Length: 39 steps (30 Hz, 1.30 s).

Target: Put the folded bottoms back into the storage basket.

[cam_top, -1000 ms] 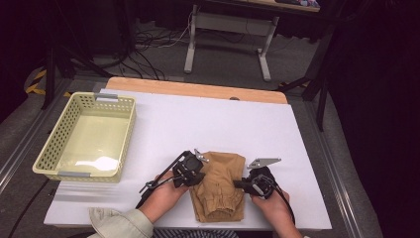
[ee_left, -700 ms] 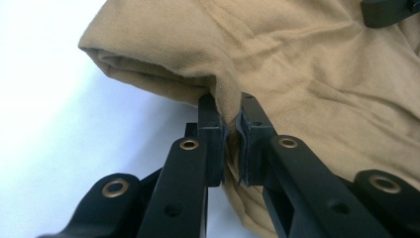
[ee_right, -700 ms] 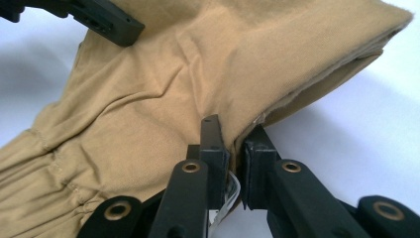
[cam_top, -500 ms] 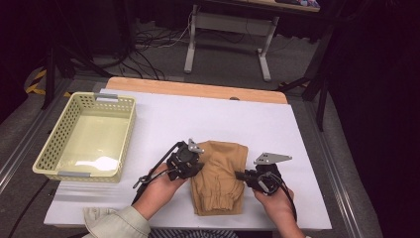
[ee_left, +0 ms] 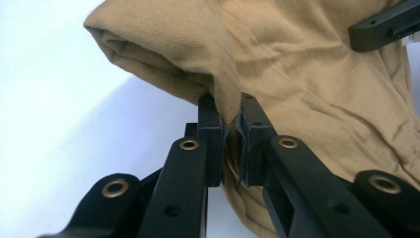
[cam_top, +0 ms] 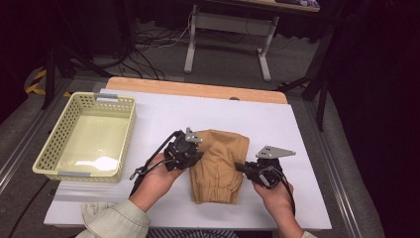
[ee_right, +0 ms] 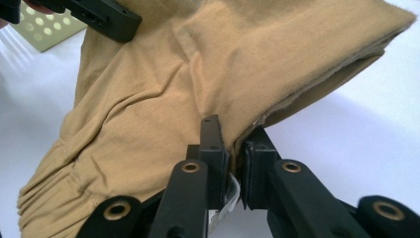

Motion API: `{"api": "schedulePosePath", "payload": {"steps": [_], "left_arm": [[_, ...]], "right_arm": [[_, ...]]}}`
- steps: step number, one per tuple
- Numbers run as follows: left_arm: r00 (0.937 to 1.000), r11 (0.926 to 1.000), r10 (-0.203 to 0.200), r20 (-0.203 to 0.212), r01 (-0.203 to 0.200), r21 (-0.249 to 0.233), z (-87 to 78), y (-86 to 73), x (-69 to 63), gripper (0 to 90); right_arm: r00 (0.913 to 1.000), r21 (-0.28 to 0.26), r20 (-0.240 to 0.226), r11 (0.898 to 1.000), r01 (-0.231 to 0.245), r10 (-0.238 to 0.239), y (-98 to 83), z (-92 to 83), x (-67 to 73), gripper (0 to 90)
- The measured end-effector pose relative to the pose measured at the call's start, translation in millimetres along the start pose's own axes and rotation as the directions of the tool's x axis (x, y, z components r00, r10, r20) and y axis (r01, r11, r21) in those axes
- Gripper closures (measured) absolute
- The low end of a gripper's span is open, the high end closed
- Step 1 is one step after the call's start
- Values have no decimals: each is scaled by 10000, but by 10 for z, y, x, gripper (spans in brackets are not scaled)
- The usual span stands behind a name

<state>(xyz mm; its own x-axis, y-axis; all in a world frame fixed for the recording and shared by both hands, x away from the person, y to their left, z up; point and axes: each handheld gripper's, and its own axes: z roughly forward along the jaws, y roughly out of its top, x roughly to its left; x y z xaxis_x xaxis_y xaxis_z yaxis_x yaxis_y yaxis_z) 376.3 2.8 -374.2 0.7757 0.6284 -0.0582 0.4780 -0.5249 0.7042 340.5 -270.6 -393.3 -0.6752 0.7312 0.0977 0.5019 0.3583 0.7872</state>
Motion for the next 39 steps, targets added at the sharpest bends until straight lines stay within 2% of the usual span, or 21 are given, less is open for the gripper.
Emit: {"api": "schedulePosePath", "payload": {"steps": [17,25,39], "left_arm": [[9986,9964,469,-239,-485,-689,-195,78,145,830],[9969,9943,696,-373,-724,-784,-295,117,229,829],[9960,9938,709,-536,-752,-817,-392,160,350,829]], "right_arm": [[9996,-607,192,9979,214,-203,227,13,37,824],[9994,-730,203,9969,278,-264,352,53,62,823],[9992,-755,134,9964,395,-386,510,119,86,822]]}}
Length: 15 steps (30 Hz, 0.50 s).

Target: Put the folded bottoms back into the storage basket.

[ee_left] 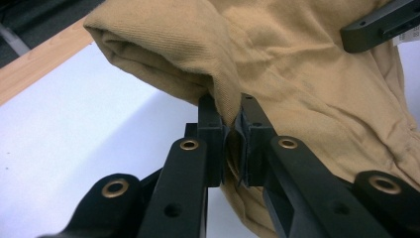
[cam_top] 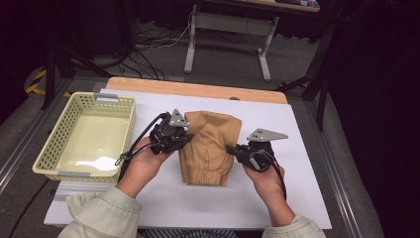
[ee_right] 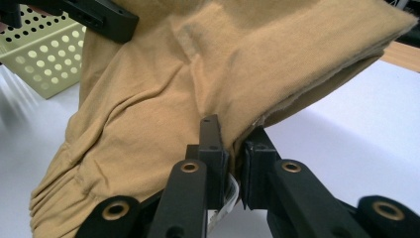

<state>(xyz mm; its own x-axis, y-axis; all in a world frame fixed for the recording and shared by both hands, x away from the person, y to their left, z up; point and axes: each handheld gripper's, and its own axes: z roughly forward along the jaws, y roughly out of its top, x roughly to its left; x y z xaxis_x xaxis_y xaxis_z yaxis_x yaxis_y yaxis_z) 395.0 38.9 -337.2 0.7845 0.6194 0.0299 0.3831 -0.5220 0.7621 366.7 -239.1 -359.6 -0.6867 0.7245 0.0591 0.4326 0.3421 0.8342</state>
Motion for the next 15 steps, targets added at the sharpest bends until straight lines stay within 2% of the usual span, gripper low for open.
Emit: {"api": "schedulePosePath", "payload": {"steps": [15], "left_arm": [[9992,10000,-9,-392,9,4,-256,23,259,829]], "right_arm": [[9996,-183,-277,9998,9,-14,267,195,94,820]]}}
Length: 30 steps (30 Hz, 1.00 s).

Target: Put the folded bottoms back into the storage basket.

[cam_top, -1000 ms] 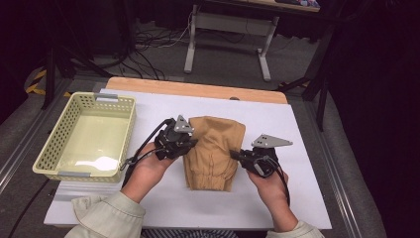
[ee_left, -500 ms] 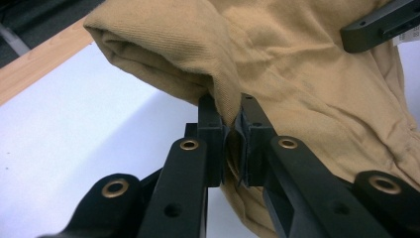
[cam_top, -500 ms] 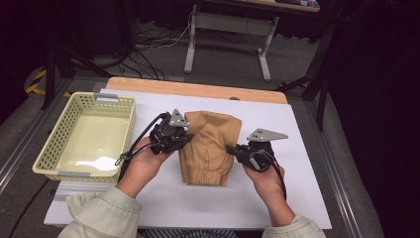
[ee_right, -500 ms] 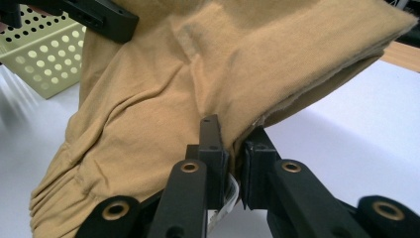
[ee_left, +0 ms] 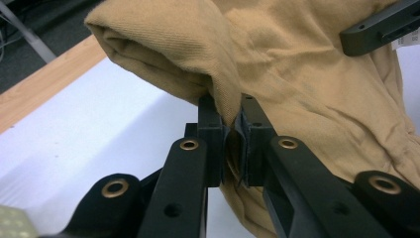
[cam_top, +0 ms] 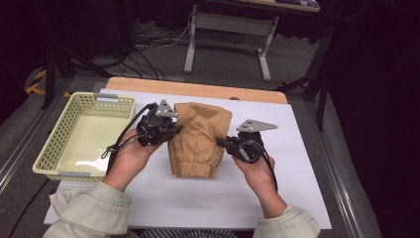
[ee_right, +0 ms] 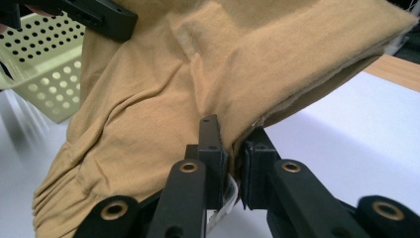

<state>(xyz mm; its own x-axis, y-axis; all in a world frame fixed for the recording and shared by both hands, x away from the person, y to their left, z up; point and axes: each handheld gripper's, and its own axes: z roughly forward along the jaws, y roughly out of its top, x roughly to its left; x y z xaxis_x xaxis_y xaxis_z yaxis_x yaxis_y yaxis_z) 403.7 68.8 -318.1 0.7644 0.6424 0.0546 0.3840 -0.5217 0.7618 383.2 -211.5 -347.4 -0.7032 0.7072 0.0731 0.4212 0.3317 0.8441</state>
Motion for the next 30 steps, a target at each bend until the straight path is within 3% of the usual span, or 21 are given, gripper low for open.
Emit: {"api": "schedulePosePath", "payload": {"steps": [11,30], "left_arm": [[9996,9998,-217,-178,218,23,-141,-21,230,828],[9994,9997,-214,-261,212,-88,-407,-117,609,824]], "right_arm": [[9998,-64,-195,10000,26,-27,200,192,79,819],[9988,-16,-406,9997,257,-258,531,515,260,818]]}}
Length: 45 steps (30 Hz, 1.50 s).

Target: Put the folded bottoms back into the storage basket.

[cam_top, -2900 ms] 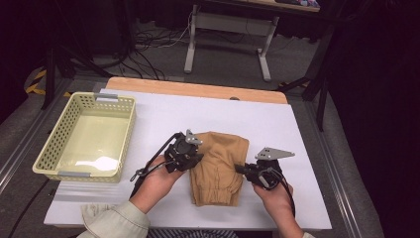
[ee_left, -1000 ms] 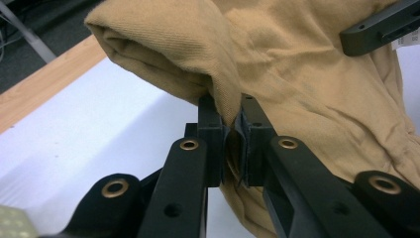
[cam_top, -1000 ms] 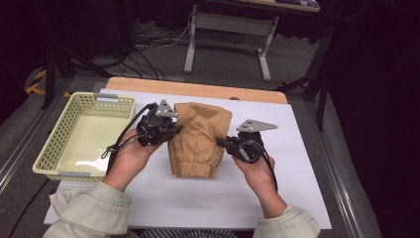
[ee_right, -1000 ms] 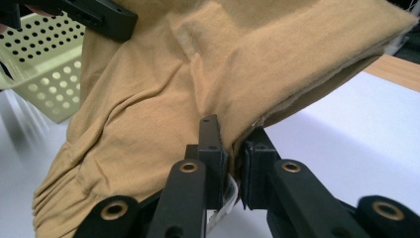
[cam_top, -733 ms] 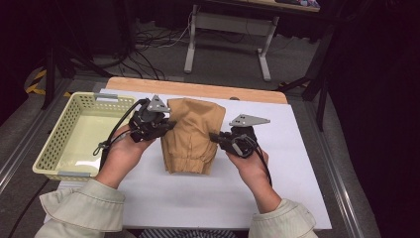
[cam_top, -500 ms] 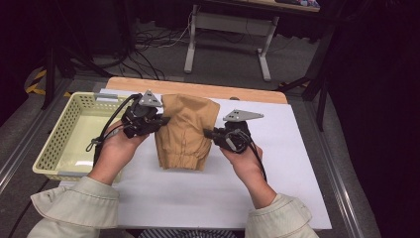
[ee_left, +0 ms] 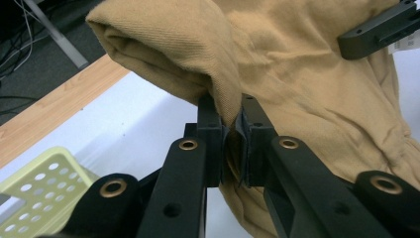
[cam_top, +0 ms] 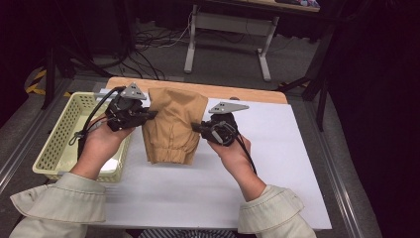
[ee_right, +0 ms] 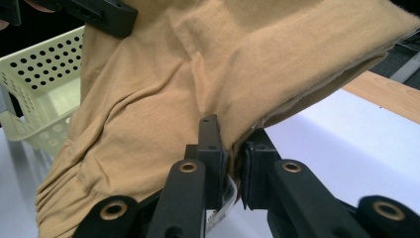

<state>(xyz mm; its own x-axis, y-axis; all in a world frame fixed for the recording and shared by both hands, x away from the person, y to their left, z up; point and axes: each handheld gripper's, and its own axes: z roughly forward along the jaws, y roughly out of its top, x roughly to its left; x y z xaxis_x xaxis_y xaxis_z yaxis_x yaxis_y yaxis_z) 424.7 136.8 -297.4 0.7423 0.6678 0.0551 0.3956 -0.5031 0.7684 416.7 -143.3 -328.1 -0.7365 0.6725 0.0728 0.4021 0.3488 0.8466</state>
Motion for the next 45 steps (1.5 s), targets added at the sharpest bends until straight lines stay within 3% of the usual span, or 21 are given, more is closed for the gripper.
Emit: {"api": "schedulePosePath", "payload": {"steps": [30,39,45], "left_arm": [[9974,9992,-297,-660,278,-297,-551,-291,499,823],[9910,9977,-614,-1190,574,-369,-797,-500,630,821],[9843,9957,-899,-1521,851,-379,-961,-634,713,821]], "right_arm": [[9975,-9,-557,9991,426,-426,494,525,423,817],[9937,-37,-939,9981,617,-618,613,727,597,817],[9885,-99,-1211,9959,898,-904,682,883,793,815]]}}
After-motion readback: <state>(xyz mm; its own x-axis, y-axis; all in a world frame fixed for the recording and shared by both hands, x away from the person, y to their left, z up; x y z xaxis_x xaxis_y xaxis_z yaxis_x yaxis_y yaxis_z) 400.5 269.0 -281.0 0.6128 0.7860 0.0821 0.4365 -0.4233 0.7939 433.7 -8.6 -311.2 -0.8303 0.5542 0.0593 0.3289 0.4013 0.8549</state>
